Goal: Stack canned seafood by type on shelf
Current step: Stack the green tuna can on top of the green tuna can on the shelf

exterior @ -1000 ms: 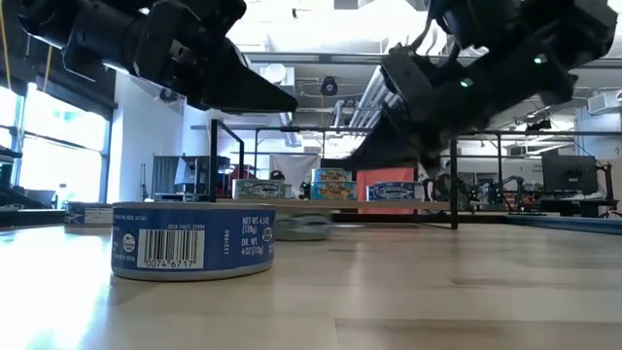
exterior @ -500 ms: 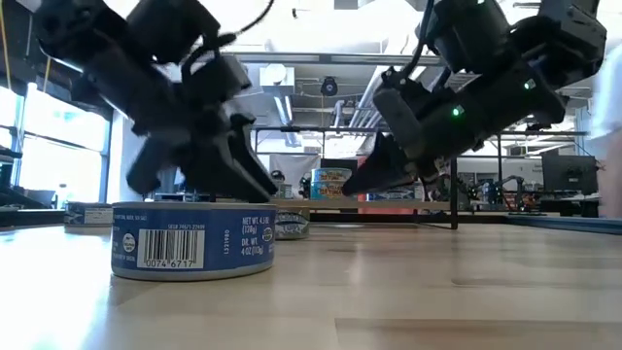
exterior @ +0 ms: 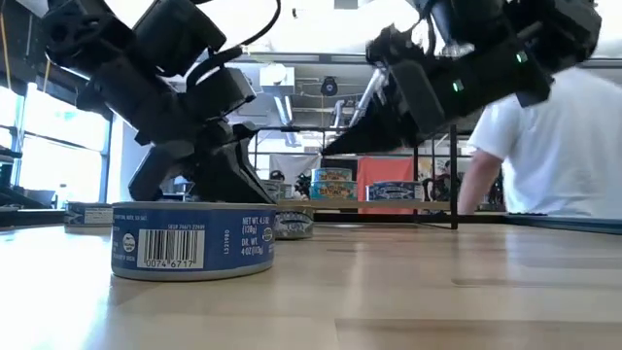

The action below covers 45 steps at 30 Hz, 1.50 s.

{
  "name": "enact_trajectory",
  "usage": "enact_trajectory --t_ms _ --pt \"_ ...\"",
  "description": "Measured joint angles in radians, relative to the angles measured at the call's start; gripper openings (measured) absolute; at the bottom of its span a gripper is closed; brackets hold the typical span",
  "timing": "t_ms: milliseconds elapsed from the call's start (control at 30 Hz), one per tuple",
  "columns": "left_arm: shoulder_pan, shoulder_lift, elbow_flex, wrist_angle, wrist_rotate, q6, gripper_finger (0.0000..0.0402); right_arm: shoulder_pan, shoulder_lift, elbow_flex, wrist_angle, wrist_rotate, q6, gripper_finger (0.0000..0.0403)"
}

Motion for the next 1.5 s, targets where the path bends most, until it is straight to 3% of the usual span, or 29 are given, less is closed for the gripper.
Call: enact_trajectory --t_ms 267,400,533,700,867,1033,1133,1333,1500 --pt "0.003 -0.144 -0.001 0.025 -0.002 -0.05 0.0001 0.002 -0.023 0.053 -0.036 -0.014 -0.541 0.019" --pt "0.013 -0.183 0.0 0.03 0.035 -0.062 0.0001 -0.012 -0.023 0.062 -0.088 0.007 -0.653 0.0242" --pt "0.013 -0.182 0.0 0.04 0.05 -0.061 0.0 -0.012 -0.01 0.062 -0.147 0.031 -0.771 0.0262" --pt "0.013 -0.177 0.0 0.05 0.051 -0.061 0.0 -0.012 0.034 0.062 -0.116 0.079 -0.812 0.0264" --pt "0.013 -0.177 0.0 0.051 0.051 -0.061 0.0 -0.011 0.081 0.062 0.0 0.118 -0.749 0.0247" --pt "0.012 -0.177 0.001 0.053 0.045 -0.061 0.0 -0.012 0.112 0.062 0.049 0.12 -0.689 0.0171" --pt "0.013 -0.177 0.001 0.099 0.039 -0.059 0.0009 -0.01 0.114 0.062 0.044 0.12 -0.574 0.012" --pt "-0.005 -0.178 0.003 0.18 0.087 0.124 0.0085 -0.019 0.114 0.062 0.042 0.125 -0.359 0.0121" --pt "0.011 -0.169 0.004 0.178 0.012 0.139 0.017 -0.049 0.114 0.062 0.033 0.113 -0.234 0.0121"
